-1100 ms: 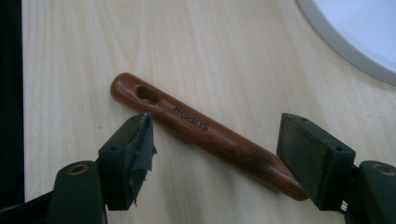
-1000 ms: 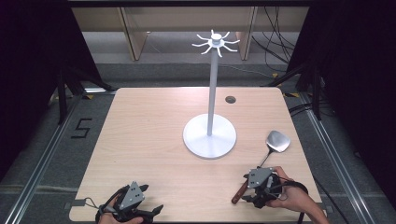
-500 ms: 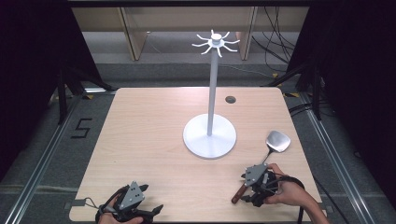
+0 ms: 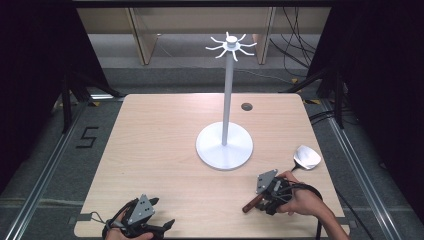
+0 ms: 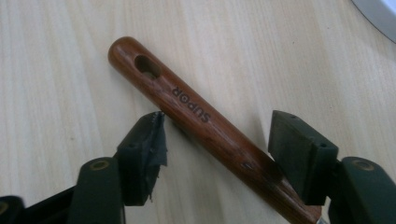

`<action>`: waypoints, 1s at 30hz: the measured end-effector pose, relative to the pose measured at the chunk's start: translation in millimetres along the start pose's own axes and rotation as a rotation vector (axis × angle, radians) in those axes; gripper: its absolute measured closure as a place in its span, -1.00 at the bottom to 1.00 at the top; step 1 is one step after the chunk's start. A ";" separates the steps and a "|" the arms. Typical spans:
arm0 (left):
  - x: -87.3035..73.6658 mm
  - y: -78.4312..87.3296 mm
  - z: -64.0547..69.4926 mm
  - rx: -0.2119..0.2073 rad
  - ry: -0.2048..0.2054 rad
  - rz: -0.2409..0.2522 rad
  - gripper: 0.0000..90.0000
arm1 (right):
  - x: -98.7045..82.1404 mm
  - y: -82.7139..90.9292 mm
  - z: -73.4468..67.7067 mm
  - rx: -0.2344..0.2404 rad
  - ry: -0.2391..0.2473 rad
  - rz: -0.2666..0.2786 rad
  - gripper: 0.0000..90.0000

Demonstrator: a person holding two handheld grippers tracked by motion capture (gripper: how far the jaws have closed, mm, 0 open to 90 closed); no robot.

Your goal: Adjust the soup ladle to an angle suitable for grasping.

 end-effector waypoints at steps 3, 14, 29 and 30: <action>-0.2 0.0 -1.1 0.005 -0.014 -0.002 -0.66 | 7.8 -3.7 2.6 0.025 -0.039 -0.009 0.04; 1.5 1.1 0.8 -0.009 -0.004 0.001 -0.66 | 25.9 -11.3 -0.5 0.074 -0.064 -0.061 0.35; 1.3 0.8 0.4 -0.001 0.005 0.002 -0.66 | 35.4 -14.3 -0.9 0.027 0.013 -0.163 0.57; 1.7 0.7 1.1 -0.006 0.011 0.004 -0.66 | 33.9 -12.8 1.3 0.015 0.027 -0.187 0.58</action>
Point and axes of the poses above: each handheld gripper's, and its own axes: y roughly backward along the jaws, x roughly out of its top, z roughly to its right, the point moved 9 cm from there along -y, roughly forward along the jaws, and after that the axes turned 3 degrees about z, right-handed, at the moved point
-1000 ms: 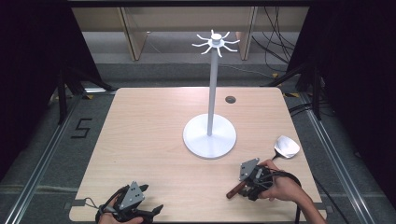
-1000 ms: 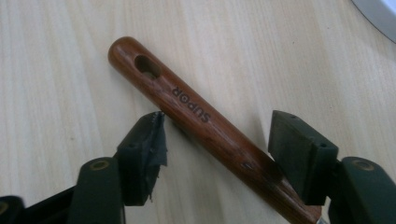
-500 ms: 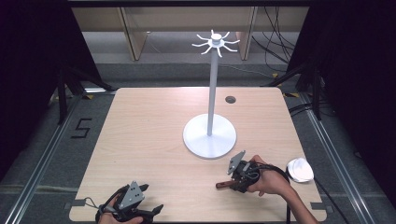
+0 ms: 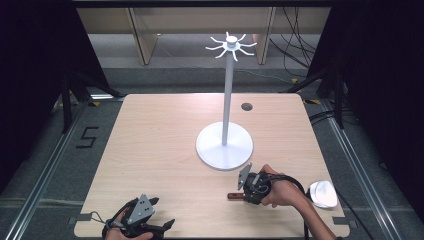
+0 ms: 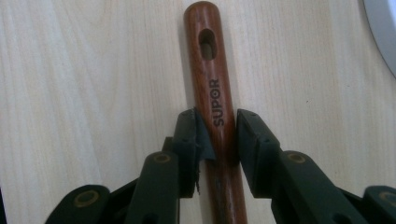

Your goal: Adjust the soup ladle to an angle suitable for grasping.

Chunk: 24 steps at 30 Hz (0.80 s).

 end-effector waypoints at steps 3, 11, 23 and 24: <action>-2.0 0.1 -1.9 0.002 -0.022 -0.014 -0.66 | 1.5 -0.2 -1.2 0.014 0.003 -0.019 0.59; -0.4 1.0 -0.1 -0.012 -0.018 -0.007 -0.66 | 4.2 -1.5 0.9 0.037 0.050 -0.029 0.60; 1.0 -1.4 -1.6 0.004 -0.029 -0.005 -0.66 | 5.1 8.7 7.0 -0.028 0.054 -0.003 0.64; 1.2 -2.2 -0.8 0.009 -0.018 -0.013 -0.66 | 6.4 15.0 7.9 -0.047 0.036 0.025 0.64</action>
Point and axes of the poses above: each handheld gripper's, and its own axes: y roughly backward along the jaws, x roughly out of its top, z roughly to its right, the point moved 9 cm from there along -y, roughly forward along the jaws, and after that the axes turned 3 degrees about z, right-handed, at the moved point
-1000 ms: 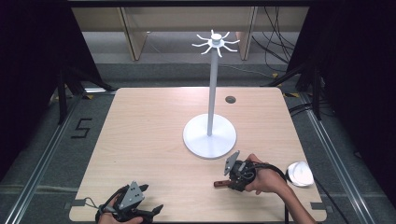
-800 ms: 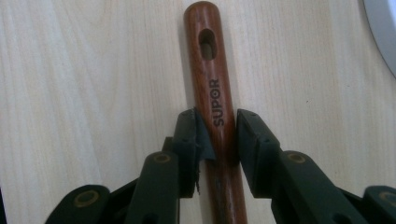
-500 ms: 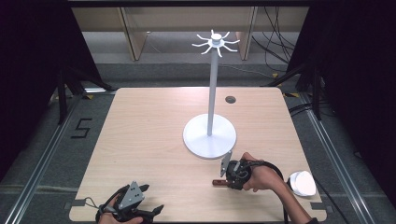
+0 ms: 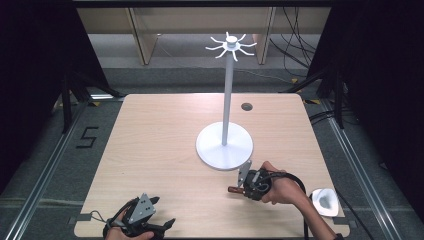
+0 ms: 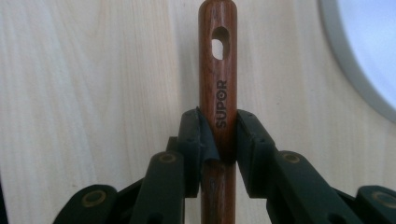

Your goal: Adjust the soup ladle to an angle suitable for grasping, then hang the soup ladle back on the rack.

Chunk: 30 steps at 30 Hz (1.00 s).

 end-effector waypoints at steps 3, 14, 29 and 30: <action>0.5 0.1 0.0 -0.005 0.002 0.004 -0.66 | 0.7 9.1 1.1 -0.001 -0.044 0.058 0.64; 3.3 -0.8 1.8 -0.025 0.021 0.019 -0.66 | 6.4 48.2 18.4 -0.043 -0.100 0.259 0.64; 2.4 0.7 3.5 -0.024 0.032 0.024 -0.66 | 2.1 121.6 34.7 -0.119 -0.205 0.524 0.64; 2.4 0.7 3.5 -0.024 0.032 0.024 -0.66 | 2.1 121.6 34.7 -0.119 -0.205 0.524 0.64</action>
Point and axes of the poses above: each handheld gripper's, and its own axes: y roughly backward along the jaws, x roughly out of its top, z roughly to its right, the point moved 9 cm from there along -y, roughly forward along the jaws, and after that the axes turned 3 degrees about z, right-handed, at the moved point
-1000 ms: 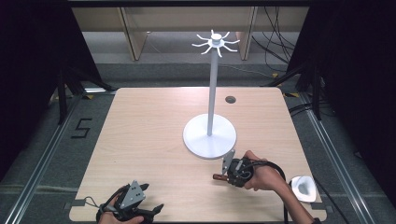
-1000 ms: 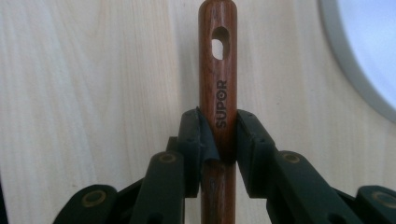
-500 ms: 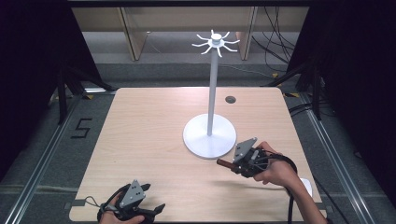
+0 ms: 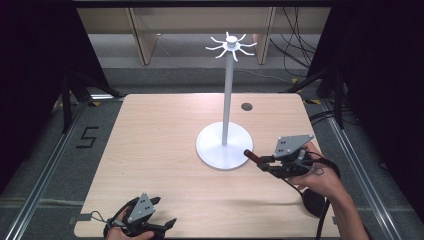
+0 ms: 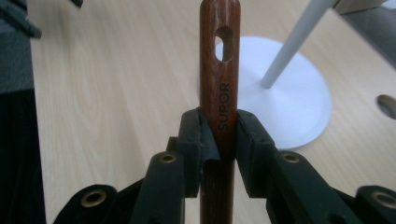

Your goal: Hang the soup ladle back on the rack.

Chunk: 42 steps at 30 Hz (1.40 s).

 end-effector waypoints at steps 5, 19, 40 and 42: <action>2.7 1.6 -2.6 0.012 -0.036 0.006 -0.66 | 9.4 27.1 13.1 -0.072 -0.032 0.101 0.64; 1.1 -0.2 -0.9 0.006 -0.011 0.019 -0.66 | 14.6 70.6 26.9 -0.128 -0.104 0.245 0.64; -2.0 -0.7 -2.4 0.008 -0.022 -0.012 -0.66 | 46.3 95.0 35.3 -0.128 -0.153 0.458 0.64; -1.0 -1.3 -2.0 0.009 -0.018 -0.001 -0.66 | 48.8 94.2 35.2 -0.127 -0.164 0.459 0.64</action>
Point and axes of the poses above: each handheld gripper's, and its own axes: y roughly backward along the jaws, x roughly out of its top, z roughly to its right, the point moved 9 cm from there along -y, roughly forward along the jaws, and after that the axes turned 3 degrees about z, right-handed, at the moved point
